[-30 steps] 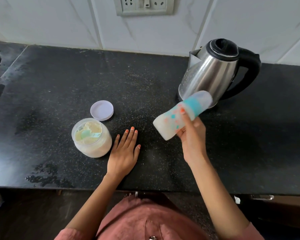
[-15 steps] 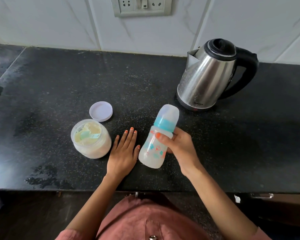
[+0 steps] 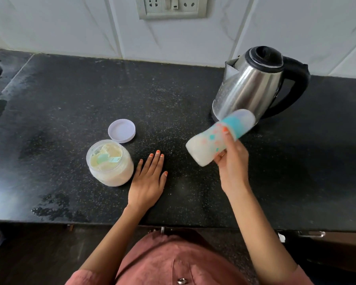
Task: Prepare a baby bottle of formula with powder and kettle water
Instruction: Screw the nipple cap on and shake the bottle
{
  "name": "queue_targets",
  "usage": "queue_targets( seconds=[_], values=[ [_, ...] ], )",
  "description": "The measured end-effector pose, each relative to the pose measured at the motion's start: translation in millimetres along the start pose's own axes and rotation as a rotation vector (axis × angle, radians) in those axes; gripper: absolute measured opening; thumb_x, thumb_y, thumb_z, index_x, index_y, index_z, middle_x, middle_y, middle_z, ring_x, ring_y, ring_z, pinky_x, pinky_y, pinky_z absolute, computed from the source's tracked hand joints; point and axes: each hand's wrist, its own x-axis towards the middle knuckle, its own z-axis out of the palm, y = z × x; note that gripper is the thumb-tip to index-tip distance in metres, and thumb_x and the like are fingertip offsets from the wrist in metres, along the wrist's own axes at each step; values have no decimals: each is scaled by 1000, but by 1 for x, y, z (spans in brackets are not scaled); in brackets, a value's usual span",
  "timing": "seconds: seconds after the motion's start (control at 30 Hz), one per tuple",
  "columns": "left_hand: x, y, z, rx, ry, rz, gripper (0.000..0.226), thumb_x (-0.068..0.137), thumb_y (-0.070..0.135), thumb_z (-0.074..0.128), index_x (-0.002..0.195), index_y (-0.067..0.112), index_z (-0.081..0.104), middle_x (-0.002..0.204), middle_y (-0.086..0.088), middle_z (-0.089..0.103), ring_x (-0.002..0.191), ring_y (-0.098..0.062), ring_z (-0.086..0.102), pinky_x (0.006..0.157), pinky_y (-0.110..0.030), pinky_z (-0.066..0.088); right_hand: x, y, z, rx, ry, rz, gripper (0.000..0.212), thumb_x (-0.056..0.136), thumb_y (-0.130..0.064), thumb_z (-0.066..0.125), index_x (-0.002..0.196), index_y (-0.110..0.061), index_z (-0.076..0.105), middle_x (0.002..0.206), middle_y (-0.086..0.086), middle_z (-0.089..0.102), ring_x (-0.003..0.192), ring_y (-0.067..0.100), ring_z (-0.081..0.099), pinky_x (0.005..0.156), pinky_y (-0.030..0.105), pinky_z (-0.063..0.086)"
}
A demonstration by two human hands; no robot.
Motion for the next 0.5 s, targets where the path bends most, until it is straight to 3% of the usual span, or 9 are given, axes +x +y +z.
queue_targets(
  seconds=[0.07,0.17,0.23,0.3,0.4,0.5],
  values=[
    [0,1,0,2,0,2,53,93,34,29,135,6,46,142,-9,43,129,-26,43,107,-35,13,2,1,0,49,25,-11,22,79,-27,62,101,-23,61,96,-4,68,87,7,67,66,22,55],
    [1,-1,1,6,-1,13,54,92,34,29,134,5,47,141,-10,44,127,-28,44,106,-36,14,-13,9,0,-297,-186,11,27,69,-19,73,94,-20,63,84,-7,71,80,8,68,65,23,55],
    [0,-1,1,15,-5,19,55,94,36,26,134,5,46,141,-10,44,128,-28,43,107,-35,13,-18,10,-2,-389,-285,1,33,61,-16,81,90,-21,65,80,-9,73,81,8,68,68,25,56],
    [0,-1,1,13,3,12,54,95,36,25,134,5,46,141,-10,44,128,-27,44,107,-36,14,-11,4,-2,-215,-162,4,33,61,-24,77,91,-21,64,85,-7,72,85,11,67,68,26,57],
    [1,0,1,8,2,2,53,93,33,29,134,6,46,141,-9,44,128,-26,44,107,-35,14,0,0,-1,86,53,33,14,83,-25,59,96,-23,61,93,-4,68,88,8,65,67,23,56],
    [1,-1,1,11,4,10,54,95,36,25,134,5,47,141,-9,44,128,-26,44,107,-36,15,-12,8,1,-163,-124,67,20,72,-22,69,92,-21,63,85,-6,70,80,8,67,65,23,57]
  ],
)
